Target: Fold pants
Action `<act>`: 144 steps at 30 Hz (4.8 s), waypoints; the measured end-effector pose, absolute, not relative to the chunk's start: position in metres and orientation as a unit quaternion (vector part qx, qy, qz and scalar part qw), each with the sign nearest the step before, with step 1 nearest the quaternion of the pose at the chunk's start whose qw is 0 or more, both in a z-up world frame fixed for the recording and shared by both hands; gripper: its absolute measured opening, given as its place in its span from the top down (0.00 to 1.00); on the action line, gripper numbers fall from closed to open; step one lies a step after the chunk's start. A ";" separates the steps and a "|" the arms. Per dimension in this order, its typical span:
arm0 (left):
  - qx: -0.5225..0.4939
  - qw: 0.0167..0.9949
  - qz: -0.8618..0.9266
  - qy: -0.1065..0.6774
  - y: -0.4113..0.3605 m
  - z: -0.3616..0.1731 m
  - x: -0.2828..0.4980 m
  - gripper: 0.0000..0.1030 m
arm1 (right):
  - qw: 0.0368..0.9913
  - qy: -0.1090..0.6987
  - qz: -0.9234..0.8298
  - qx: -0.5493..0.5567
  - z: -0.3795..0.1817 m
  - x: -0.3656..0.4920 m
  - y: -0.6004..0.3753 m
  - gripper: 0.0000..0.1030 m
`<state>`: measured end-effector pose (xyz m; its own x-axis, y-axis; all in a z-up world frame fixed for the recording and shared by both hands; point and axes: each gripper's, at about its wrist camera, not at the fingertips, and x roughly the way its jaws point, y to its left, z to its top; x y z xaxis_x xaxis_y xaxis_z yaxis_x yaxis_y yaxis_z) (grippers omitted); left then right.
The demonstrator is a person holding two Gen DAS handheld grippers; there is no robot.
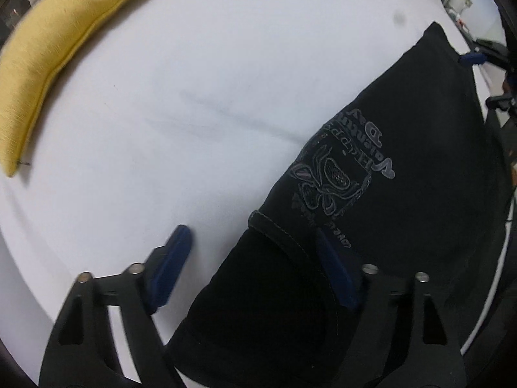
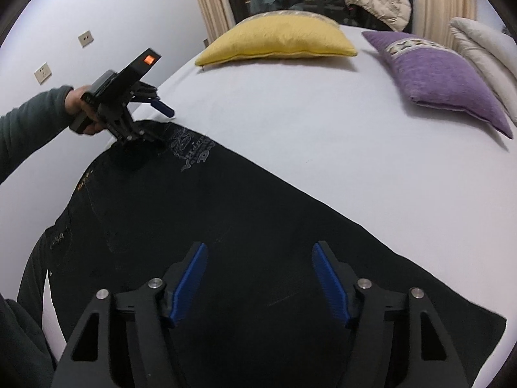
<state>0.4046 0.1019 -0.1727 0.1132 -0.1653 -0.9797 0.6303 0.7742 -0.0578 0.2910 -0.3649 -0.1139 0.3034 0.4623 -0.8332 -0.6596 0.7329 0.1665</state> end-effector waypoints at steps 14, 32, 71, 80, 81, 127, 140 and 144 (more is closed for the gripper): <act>0.216 0.765 -0.293 0.532 0.114 -0.134 0.362 0.94 | 0.780 0.499 0.349 -0.143 -0.132 0.338 -0.341 0.41; 0.211 0.790 -0.322 0.478 0.104 -0.092 0.297 0.94 | 0.739 0.536 0.351 -0.207 -0.164 0.381 -0.303 0.49; 0.182 0.811 -0.315 0.457 0.104 -0.074 0.254 0.94 | 0.778 0.495 0.311 -0.230 -0.126 0.318 -0.280 0.95; 0.181 0.820 -0.317 0.441 0.104 -0.059 0.197 0.94 | 0.798 0.476 0.310 -0.200 -0.119 0.249 -0.252 0.95; 0.184 0.819 -0.320 0.439 0.104 -0.058 0.186 0.94 | 0.799 0.476 0.307 -0.203 -0.120 0.241 -0.250 0.95; 0.357 0.793 -0.302 0.391 0.090 -0.149 -0.058 1.00 | 0.783 0.362 0.205 -0.462 -0.155 -0.038 -0.245 0.95; 0.318 0.798 -0.308 0.408 0.085 -0.155 -0.053 1.00 | 0.768 0.367 0.219 -0.477 -0.168 -0.058 -0.246 0.95; 0.326 0.801 -0.298 0.405 0.092 -0.151 -0.058 0.99 | 0.768 0.371 0.225 -0.470 -0.168 -0.063 -0.251 0.95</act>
<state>-0.0582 0.0921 -0.1514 0.4944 -0.2136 -0.8426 0.7410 0.6103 0.2800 -0.0626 -0.2505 -0.1681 0.6235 -0.0038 -0.7818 -0.6945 0.4564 -0.5561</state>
